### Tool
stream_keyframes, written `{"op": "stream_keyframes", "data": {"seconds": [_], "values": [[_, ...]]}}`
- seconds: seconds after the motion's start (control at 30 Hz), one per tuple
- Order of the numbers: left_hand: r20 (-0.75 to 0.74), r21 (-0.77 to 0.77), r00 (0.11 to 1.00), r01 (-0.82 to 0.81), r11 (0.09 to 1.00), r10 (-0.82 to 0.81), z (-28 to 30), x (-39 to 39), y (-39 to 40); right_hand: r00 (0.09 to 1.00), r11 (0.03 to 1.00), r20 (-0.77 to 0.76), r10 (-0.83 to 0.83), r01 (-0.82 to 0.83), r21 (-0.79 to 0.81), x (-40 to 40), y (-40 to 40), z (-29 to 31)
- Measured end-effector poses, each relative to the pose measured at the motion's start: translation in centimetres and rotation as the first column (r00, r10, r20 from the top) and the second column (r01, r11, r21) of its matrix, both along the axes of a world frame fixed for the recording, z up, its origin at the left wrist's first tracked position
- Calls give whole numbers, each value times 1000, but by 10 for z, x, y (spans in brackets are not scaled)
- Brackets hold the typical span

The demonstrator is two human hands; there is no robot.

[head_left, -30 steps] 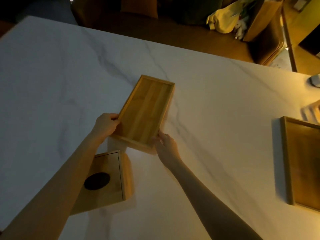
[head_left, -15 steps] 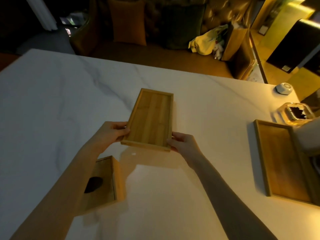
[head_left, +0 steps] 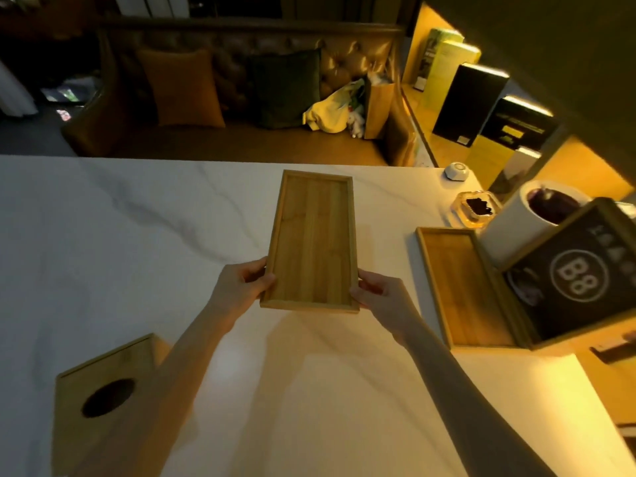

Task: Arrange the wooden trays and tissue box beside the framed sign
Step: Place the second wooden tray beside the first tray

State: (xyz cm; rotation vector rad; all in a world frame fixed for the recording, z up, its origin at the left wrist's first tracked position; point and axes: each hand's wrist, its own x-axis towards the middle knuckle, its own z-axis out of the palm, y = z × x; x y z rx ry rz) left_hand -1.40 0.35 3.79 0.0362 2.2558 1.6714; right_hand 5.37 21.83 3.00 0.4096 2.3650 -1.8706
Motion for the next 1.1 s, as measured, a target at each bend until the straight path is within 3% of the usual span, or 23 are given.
{"op": "stream_keyframes", "data": {"seconds": [0.2, 0.43, 0.67, 1.1], "values": [[-79, -78, 993, 78, 994, -84, -16, 13, 51, 990, 988, 48, -135, 130, 86, 23, 38, -13], [-149, -322, 957, 190, 927, -248, -49, 19, 94, 963, 971, 158, -220, 201, 129, 39, 70, -39], [-90, -354, 956, 232, 906, -280, -74, 16, 119, 939, 967, 242, -244, 219, 127, 44, 90, -56], [-55, -355, 967, 215, 910, -249, -95, 10, 131, 937, 936, 230, -262, 189, 296, 36, 98, -73]]}}
